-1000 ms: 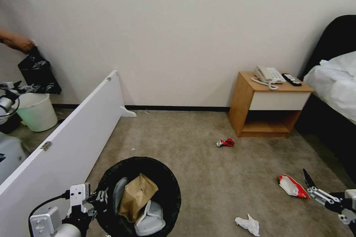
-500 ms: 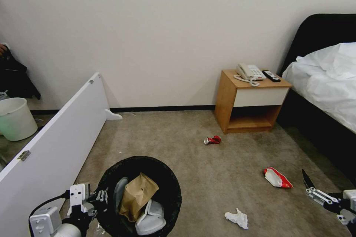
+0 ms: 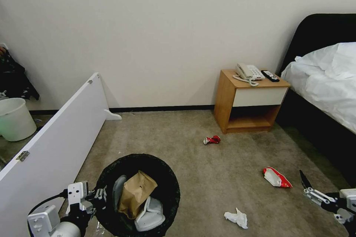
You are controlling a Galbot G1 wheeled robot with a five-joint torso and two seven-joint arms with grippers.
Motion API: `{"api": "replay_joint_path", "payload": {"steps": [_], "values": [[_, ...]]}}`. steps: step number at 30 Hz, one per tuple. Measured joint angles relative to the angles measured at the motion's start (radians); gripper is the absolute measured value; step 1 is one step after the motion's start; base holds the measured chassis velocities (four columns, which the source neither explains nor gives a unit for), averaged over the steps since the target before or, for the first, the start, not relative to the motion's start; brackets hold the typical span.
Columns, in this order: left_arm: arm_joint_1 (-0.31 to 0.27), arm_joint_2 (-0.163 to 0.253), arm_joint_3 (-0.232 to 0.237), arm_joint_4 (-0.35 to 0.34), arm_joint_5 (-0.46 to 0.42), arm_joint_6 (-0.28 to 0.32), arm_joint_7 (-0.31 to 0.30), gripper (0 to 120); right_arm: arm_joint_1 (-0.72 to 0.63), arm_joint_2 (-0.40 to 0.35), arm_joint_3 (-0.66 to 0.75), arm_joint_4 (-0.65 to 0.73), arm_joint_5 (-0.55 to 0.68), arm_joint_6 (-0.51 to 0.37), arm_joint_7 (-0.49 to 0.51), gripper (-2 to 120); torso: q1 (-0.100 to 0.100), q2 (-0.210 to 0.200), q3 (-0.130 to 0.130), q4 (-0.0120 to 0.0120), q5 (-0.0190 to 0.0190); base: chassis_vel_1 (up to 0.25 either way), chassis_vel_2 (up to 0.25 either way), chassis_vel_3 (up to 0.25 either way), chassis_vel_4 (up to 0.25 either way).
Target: Pick up the trash bin, then pick up the garbage from the floor and place it into the trash bin.
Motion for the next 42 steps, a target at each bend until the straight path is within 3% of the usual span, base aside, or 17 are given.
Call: {"api": "replay_joint_path", "payload": {"steps": [5, 12, 17, 21, 31, 36, 42], "values": [[0.000, 0.003, -0.009, 0.000, -0.012, 0.003, 0.005, 4, -0.015, -0.014, -0.028, 0.000, 0.098, -0.054, 0.009, 100, 0.000, 0.000, 0.000, -0.0001, -0.0001, 0.000, 0.000, 0.000, 0.000], [-0.010, 0.008, -0.009, 0.000, -0.021, 0.010, 0.005, 4, -0.039, -0.024, -0.061, -0.032, 0.122, -0.080, 0.011, 100, 0.000, 0.000, 0.000, -0.0001, -0.0001, 0.000, 0.000, 0.000, 0.000], [-0.012, 0.012, -0.014, 0.000, -0.028, 0.014, 0.004, 4, -0.032, -0.067, -0.082, -0.094, 0.087, -0.076, 0.009, 100, 0.000, 0.000, 0.000, -0.0003, 0.0000, 0.000, 0.000, 0.000, 0.000], [-0.004, 0.013, -0.028, 0.000, -0.033, 0.017, 0.004, 4, 0.000, -0.147, -0.119, -0.184, 0.059, -0.085, -0.002, 100, 0.000, 0.000, 0.000, 0.0002, -0.0001, 0.000, 0.000, 0.000, 0.000], [0.024, 0.012, -0.080, 0.000, -0.050, 0.023, 0.010, 4, 0.154, -0.226, -0.262, -0.411, 0.082, -0.159, -0.030, 100, 0.000, 0.000, 0.000, -0.0001, 0.0001, 0.000, 0.000, 0.000, 0.000], [0.031, 0.011, -0.085, 0.000, -0.050, 0.024, 0.010, 4, 0.208, -0.247, -0.312, -0.464, 0.113, -0.177, -0.043, 100, 0.000, 0.000, 0.000, -0.0002, -0.0002, 0.000, 0.000, 0.000, 0.000], [0.035, 0.006, -0.085, 0.000, -0.047, 0.026, 0.009, 4, 0.372, -0.261, -0.431, -0.633, 0.143, -0.161, -0.079, 100, 0.000, 0.000, 0.000, 0.0000, 0.0001, 0.000, 0.000, 0.000, 0.000]]}}
